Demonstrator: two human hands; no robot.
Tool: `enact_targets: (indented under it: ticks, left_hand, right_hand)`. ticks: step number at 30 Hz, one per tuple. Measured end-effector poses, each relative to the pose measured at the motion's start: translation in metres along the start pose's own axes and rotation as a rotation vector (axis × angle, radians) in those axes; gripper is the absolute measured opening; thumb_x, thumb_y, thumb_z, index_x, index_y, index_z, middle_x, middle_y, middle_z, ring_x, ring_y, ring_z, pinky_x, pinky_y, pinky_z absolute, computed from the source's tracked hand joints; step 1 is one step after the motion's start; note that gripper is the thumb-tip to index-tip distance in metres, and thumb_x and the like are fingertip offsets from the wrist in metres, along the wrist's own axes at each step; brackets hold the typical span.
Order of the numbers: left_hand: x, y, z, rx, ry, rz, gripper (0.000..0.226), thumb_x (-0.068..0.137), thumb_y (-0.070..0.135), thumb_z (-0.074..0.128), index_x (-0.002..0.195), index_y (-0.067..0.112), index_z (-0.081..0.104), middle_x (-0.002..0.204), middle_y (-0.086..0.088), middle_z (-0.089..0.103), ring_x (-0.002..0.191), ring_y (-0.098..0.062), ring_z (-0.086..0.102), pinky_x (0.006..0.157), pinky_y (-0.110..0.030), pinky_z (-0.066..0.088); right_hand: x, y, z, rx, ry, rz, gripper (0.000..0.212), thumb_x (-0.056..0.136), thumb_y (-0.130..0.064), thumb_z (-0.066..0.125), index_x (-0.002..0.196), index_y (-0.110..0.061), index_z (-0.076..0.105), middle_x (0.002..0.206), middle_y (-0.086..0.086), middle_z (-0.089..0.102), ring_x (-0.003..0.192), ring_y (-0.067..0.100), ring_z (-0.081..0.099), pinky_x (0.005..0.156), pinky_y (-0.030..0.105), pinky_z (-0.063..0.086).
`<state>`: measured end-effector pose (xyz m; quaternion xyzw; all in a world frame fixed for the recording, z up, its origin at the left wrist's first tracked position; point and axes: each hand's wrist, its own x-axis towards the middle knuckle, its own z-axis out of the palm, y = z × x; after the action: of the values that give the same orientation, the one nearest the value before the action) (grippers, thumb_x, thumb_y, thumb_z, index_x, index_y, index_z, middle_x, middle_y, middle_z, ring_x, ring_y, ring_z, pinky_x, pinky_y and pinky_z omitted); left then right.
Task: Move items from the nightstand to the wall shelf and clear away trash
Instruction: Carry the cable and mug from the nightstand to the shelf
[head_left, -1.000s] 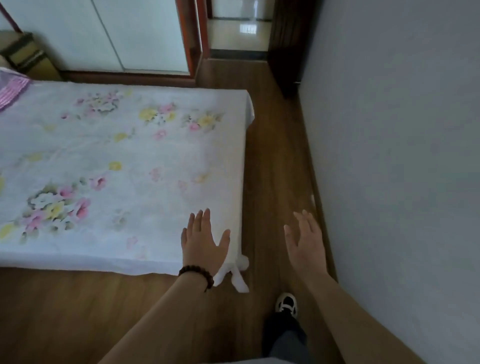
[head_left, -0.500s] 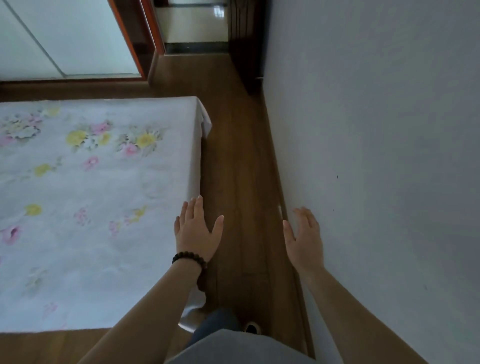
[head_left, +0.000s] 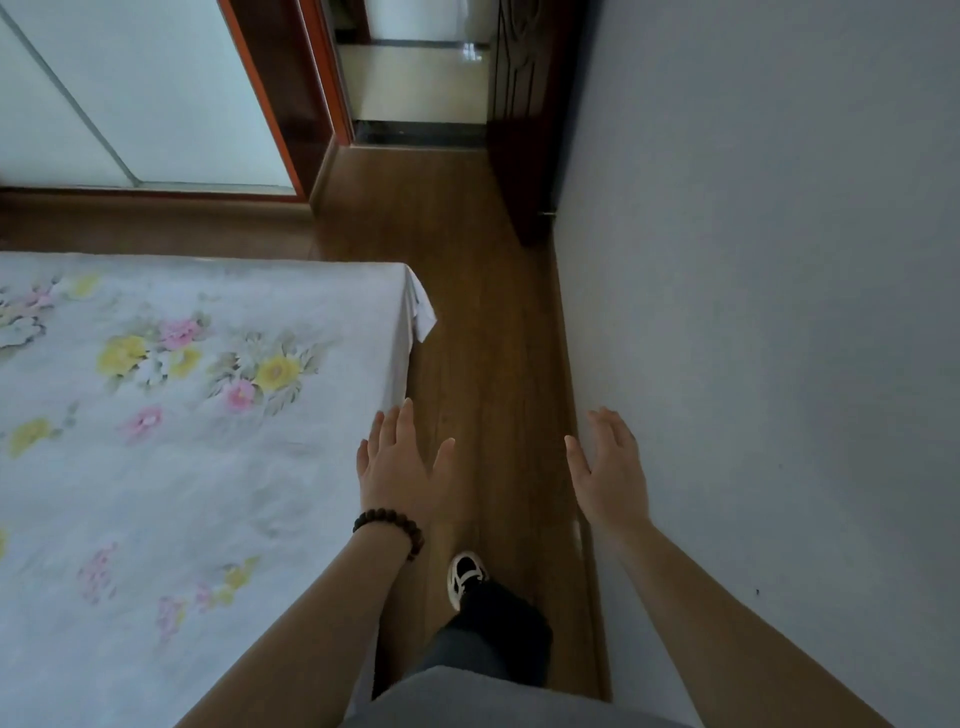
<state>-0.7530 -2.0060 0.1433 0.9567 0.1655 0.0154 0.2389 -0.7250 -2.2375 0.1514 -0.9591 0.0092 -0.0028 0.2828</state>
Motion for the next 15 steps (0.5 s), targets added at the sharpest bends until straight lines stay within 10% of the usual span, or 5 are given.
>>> enact_targets:
  ticks: [15]
  left_hand:
    - [0.322, 0.08, -0.007, 0.011, 0.029, -0.009, 0.071, 0.091, 0.057, 0.038, 0.147, 0.017, 0.021, 0.156, -0.003, 0.022, 0.144, -0.022, 0.013, 0.116, -0.047, 0.017]
  right_hand:
    - [0.329, -0.063, 0.007, -0.005, 0.018, -0.08, 0.049, 0.097, -0.039, 0.042, 0.14, -0.014, 0.04, 0.149, 0.007, 0.037, 0.139, 0.021, 0.028, 0.11, 0.033, 0.025]
